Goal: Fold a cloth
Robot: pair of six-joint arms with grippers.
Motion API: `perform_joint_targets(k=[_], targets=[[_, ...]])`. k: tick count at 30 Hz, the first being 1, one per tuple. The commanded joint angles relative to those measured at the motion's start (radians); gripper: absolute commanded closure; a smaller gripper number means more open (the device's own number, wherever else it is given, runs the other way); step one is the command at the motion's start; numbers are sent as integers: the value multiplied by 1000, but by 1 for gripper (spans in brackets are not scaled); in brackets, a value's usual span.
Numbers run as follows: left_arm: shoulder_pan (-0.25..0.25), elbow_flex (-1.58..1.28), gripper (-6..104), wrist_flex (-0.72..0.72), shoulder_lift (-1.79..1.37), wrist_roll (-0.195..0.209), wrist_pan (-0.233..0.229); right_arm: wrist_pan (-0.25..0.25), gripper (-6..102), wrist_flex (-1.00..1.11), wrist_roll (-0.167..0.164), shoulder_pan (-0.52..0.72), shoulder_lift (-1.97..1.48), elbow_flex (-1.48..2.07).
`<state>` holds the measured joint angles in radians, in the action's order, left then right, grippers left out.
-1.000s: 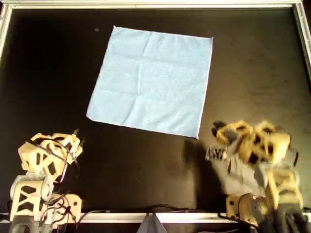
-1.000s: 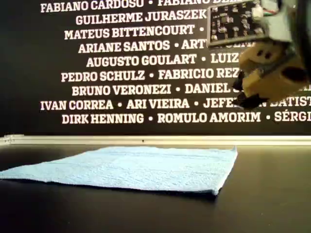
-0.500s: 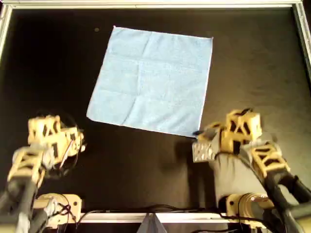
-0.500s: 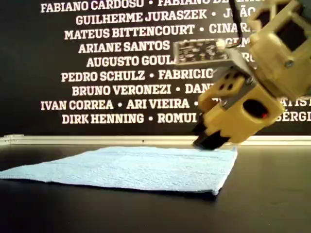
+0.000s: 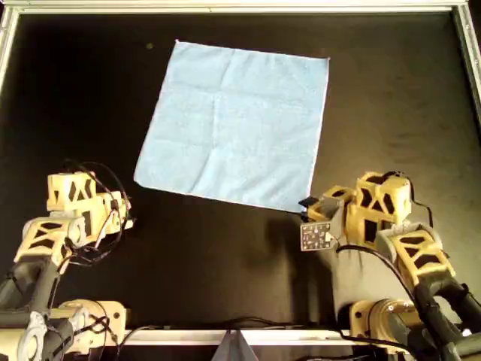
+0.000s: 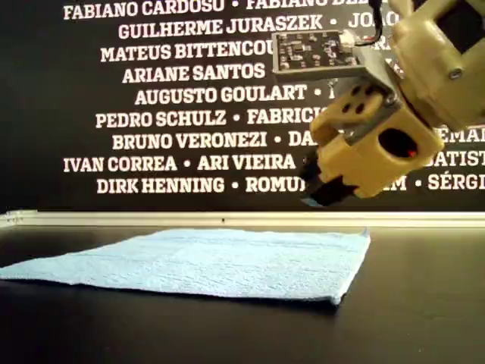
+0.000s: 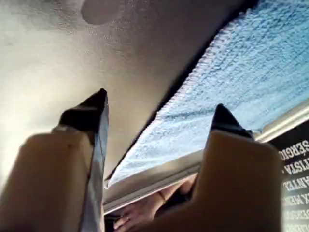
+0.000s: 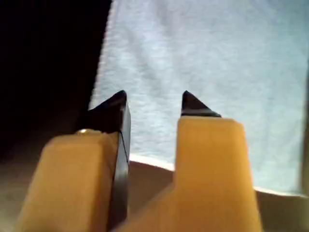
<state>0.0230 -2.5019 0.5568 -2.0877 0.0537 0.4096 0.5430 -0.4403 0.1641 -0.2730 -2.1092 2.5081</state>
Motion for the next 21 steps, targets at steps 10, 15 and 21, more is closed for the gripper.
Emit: perform_joint_targets(k=[10,15,21], targets=[[5,60,19,-94,38,-8,-9,-311,20,-77,-8,-80,187,-141],[6,178,19,-95,258,-66,-9,-407,20,-110,6,-250,207,-198],[6,308,19,-94,449,-95,-9,-417,20,-112,11,-262,342,-238]])
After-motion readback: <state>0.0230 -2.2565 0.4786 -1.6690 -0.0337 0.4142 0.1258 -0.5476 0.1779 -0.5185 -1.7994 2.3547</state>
